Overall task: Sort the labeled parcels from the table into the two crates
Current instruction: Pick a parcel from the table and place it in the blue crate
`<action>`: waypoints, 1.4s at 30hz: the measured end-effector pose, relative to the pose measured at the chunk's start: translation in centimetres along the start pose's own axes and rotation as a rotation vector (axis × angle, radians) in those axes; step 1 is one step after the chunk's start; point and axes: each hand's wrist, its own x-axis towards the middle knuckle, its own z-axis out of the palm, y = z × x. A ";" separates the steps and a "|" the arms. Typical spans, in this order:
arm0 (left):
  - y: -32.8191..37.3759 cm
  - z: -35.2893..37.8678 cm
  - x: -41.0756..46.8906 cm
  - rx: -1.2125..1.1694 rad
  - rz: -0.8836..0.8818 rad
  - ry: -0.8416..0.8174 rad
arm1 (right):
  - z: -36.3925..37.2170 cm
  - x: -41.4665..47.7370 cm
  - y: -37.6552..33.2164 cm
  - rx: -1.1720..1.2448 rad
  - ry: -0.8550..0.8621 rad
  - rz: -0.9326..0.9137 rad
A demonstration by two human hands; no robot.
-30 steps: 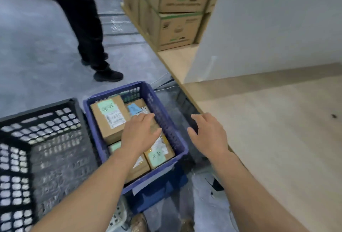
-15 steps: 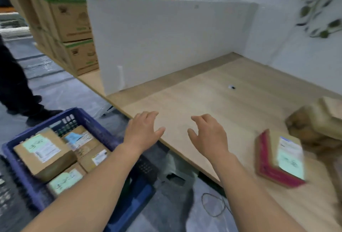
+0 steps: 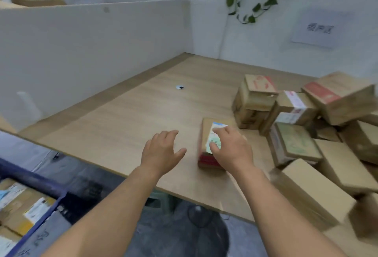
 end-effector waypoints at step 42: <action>3.1 9.2 9.8 -0.547 -0.126 -0.637 | 8.2 4.5 10.1 0.918 -0.331 0.567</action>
